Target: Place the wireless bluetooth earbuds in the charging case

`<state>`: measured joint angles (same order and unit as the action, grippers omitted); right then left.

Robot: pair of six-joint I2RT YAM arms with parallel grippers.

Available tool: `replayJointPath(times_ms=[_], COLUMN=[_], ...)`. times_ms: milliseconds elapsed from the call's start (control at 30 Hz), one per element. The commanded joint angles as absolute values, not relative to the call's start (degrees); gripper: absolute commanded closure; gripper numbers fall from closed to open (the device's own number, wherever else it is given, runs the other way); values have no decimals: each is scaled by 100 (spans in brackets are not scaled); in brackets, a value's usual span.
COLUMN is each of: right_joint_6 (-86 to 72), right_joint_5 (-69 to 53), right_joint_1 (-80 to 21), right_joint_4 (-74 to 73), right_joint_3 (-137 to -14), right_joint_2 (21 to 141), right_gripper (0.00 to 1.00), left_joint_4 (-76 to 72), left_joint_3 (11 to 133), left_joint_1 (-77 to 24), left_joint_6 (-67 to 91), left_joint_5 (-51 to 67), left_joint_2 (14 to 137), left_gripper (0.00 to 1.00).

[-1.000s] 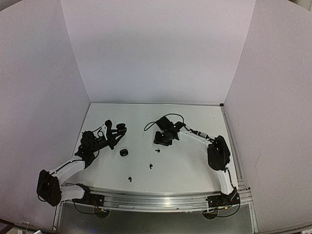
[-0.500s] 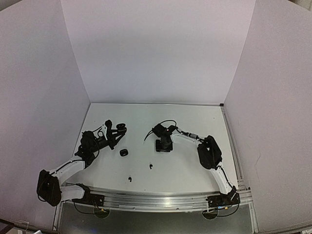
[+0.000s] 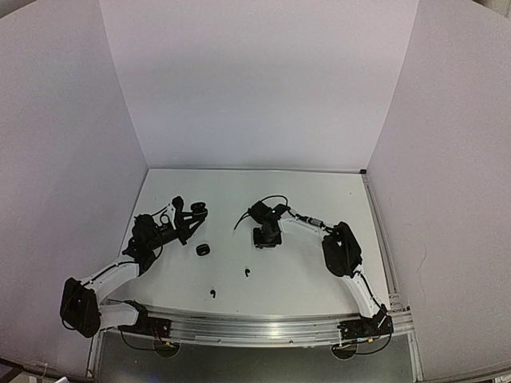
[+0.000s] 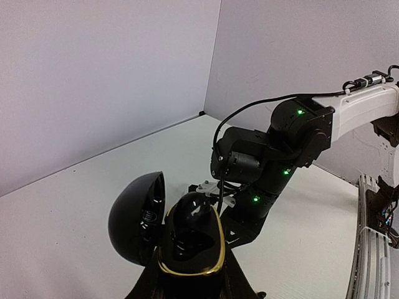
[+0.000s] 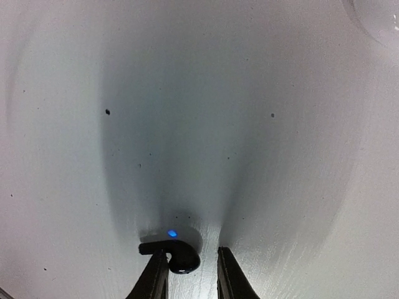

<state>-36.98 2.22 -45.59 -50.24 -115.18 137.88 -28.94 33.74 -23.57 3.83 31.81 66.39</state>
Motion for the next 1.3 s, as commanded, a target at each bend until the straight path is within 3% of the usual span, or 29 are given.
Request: replayJointPath(times_ms=[0, 233, 400, 700, 933, 1267], right_joint_6=[-3555, -3489, -3391, -2780, -1224, 1436], right_joint_5=[108, 46, 46, 70, 808, 1493], right_joint_1=[-4512, -4473, -4459, -4463, -4853, -5930], right_joint_4=[-5122, -5119, -5120, -5115, -4930, -2633], right_joint_3=[-11676, -11663, -11678, -11953, -12490, -12218], right_joint_2=[13912, 13954, 13910, 13421, 12400, 11285], right_gripper=[81, 88, 99, 100, 100, 100], left_joint_4=[-2911, -2909, -2892, -2891, -2879, -3020], left_joint_3=[3639, 3647, 3638, 3638, 3663, 3732], left_joint_1=[-2364, -2364, -2364, -2364, -2365, -2365], left_joint_6=[275, 275, 265, 264, 243, 58], left_joint_5=[3245, 3243, 3246, 3299, 3549, 4007], left_joint_2=[6566, 6585, 6564, 6581, 6563, 6615], left_gripper=[100, 100, 100, 100, 100, 100])
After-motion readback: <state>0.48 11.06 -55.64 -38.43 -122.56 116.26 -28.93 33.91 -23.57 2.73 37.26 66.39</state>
